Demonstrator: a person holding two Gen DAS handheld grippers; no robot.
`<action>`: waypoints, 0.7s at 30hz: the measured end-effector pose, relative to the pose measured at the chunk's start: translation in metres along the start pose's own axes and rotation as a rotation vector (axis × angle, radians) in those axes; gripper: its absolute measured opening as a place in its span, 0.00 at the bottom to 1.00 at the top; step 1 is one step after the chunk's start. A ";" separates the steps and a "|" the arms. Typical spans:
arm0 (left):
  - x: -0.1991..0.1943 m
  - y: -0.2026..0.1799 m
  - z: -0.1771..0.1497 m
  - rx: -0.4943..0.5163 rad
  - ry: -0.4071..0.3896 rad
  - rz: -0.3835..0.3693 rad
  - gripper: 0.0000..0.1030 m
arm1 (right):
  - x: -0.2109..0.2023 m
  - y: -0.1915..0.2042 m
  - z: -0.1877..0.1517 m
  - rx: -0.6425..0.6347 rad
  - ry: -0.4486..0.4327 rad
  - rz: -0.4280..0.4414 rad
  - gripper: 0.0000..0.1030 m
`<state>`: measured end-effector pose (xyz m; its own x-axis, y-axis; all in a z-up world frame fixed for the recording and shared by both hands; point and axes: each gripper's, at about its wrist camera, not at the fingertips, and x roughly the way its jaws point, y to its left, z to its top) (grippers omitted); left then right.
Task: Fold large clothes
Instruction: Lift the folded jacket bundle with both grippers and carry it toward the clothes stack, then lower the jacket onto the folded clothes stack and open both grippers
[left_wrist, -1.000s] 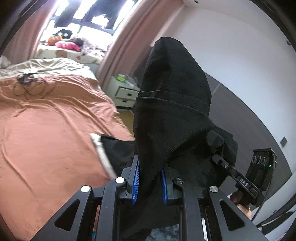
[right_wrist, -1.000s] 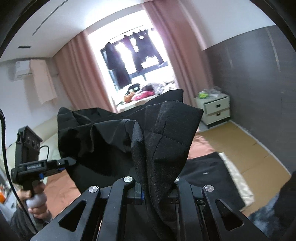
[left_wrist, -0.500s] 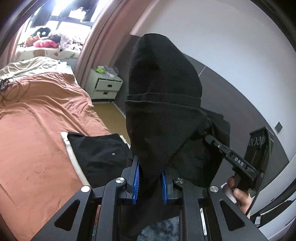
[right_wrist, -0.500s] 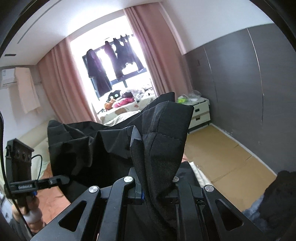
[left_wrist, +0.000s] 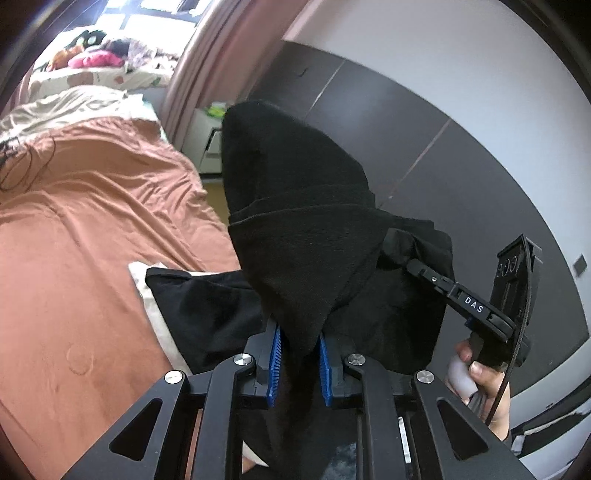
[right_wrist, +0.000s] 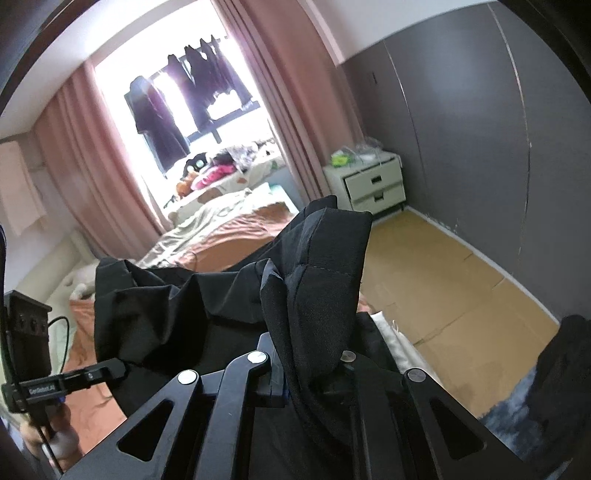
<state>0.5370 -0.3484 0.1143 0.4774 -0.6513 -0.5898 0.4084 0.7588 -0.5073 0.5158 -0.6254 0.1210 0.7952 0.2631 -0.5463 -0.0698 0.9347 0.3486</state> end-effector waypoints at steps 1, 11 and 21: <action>0.009 0.009 0.005 -0.006 0.012 0.003 0.17 | 0.011 -0.001 0.001 -0.005 0.013 -0.011 0.09; 0.099 0.086 0.028 -0.070 0.112 -0.041 0.04 | 0.124 -0.029 -0.005 -0.009 0.170 -0.095 0.08; 0.095 0.168 0.016 -0.136 0.109 0.047 0.43 | 0.176 -0.069 -0.030 0.043 0.273 -0.165 0.08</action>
<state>0.6634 -0.2827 -0.0164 0.4036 -0.6171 -0.6754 0.2750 0.7859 -0.5538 0.6422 -0.6363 -0.0222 0.6025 0.1687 -0.7801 0.0766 0.9607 0.2669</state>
